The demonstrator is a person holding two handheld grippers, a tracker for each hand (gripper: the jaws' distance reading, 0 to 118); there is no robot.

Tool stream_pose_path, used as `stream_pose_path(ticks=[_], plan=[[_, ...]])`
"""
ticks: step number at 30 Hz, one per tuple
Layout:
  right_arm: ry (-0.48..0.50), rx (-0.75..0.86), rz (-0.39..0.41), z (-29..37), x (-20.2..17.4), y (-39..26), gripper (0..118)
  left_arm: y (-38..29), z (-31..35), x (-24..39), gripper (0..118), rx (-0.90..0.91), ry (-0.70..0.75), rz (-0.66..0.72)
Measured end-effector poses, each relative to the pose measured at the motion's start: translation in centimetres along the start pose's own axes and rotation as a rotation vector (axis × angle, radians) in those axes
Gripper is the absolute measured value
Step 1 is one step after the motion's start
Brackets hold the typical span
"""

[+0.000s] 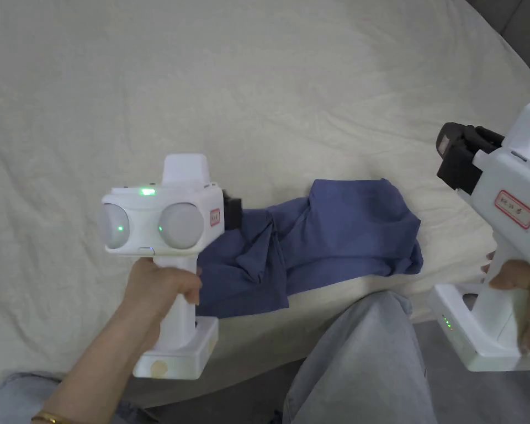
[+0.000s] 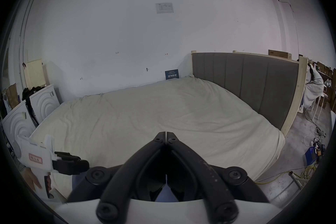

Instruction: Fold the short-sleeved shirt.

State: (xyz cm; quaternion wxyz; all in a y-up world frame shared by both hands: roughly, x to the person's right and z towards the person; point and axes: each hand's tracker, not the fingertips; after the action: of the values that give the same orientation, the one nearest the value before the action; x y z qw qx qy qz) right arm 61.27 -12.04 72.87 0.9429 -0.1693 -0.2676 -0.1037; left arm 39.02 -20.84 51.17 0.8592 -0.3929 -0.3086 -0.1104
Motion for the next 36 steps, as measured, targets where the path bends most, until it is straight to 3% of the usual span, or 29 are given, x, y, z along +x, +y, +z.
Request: stream_pose_path(ticks=[1,2,4,5,10,18,22,23,24,26,27,30,36], plan=[[0.004,-0.004,0.002,-0.1,-0.1,-0.1,1,-0.9,-0.6,0.2,26,-0.046,-0.002,-0.007],[0.009,-0.007,0.004,-0.1,-0.2,-0.3,1,-1.7,-1.1,0.4,13,-0.086,-0.029,-0.004],[0.012,-0.014,0.008,-0.1,-0.1,-0.5,1,-3.6,-2.3,1.1,11,-0.175,-0.096,0.023],[0.013,-0.017,0.009,-0.1,-0.1,-0.6,1,-4.3,-2.7,1.6,3,-0.195,-0.121,0.027],[0.002,-0.032,0.008,0.3,0.7,-1.0,1,-6.7,-3.1,5.8,3,-0.151,-0.124,-0.09],[-0.014,-0.041,-0.001,0.5,1.3,-1.2,1,-5.7,-3.4,8.9,3,-0.154,-0.2,-0.106],[-0.007,-0.029,0.008,0.7,0.8,-0.7,1,-3.5,-1.3,7.6,4,-0.105,-0.386,-0.013],[-0.003,-0.024,0.011,0.7,0.8,-0.5,1,-2.9,-0.6,6.8,15,-0.074,-0.412,0.011],[0.0,-0.016,0.014,0.8,0.6,-0.3,1,-2.2,0.2,5.6,36,-0.041,-0.437,0.036],[0.006,-0.004,0.018,0.8,0.4,0.2,1,-0.9,1.7,2.8,103,0.001,-0.482,0.081],[0.01,0.004,0.018,0.8,0.3,0.4,1,-0.4,2.3,1.1,115,0.015,-0.491,0.114],[0.02,0.018,0.019,0.6,-0.1,0.8,1,0.3,3.7,-4.3,118,0.085,-0.567,0.192],[0.044,0.009,0.024,-0.1,-1.0,0.7,1,-2.1,2.8,-13.5,118,0.03,-0.543,0.364]])
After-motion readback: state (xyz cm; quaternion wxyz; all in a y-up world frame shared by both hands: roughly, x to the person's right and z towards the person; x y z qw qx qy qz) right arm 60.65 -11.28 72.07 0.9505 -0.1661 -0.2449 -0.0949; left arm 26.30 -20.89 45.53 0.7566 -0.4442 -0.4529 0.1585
